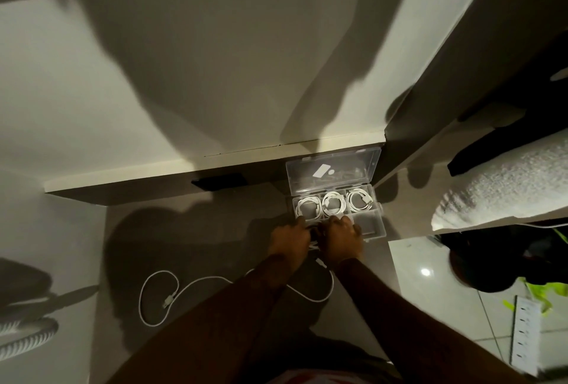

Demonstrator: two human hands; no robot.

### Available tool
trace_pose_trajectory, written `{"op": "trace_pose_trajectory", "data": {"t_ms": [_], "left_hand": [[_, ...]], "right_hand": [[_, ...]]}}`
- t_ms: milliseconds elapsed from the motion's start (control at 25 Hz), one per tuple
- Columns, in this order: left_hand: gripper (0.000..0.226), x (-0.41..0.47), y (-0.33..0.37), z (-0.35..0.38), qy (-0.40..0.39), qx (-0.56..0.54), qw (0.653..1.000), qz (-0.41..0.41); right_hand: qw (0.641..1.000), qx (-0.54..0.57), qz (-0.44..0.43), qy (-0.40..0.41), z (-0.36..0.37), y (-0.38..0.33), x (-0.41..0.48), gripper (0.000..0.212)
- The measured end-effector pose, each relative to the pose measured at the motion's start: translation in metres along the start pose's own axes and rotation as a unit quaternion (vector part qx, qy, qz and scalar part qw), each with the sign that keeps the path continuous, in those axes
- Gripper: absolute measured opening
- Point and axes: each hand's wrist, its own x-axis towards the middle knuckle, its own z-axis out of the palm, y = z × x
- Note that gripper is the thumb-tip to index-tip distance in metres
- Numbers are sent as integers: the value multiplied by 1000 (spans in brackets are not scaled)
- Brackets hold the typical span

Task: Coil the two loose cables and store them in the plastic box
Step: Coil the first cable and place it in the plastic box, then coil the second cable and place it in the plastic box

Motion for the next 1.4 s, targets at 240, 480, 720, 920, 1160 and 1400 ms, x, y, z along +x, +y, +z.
{"op": "trace_pose_trajectory", "data": {"t_ms": [240, 480, 720, 920, 1160, 1400], "left_hand": [[22, -12, -5, -3, 36, -62, 997, -33], [17, -20, -8, 5, 62, -123, 990, -40], [38, -25, -11, 3, 100, -147, 984, -16], [43, -35, -9, 1, 104, -148, 983, -29], [43, -64, -24, 17, 110, -167, 980, -17], [45, -105, -30, 20, 300, -418, 856, -51]], "right_hand": [[994, 76, -42, 70, -3, 15, -19, 22], [959, 198, -82, 185, -1, 17, -33, 11], [979, 196, 18, 56, 24, 31, -73, 26], [985, 165, 23, -50, 28, 30, -86, 45], [974, 202, -34, -96, 26, 20, -87, 37], [983, 179, -12, -47, 28, 4, -93, 41]]}}
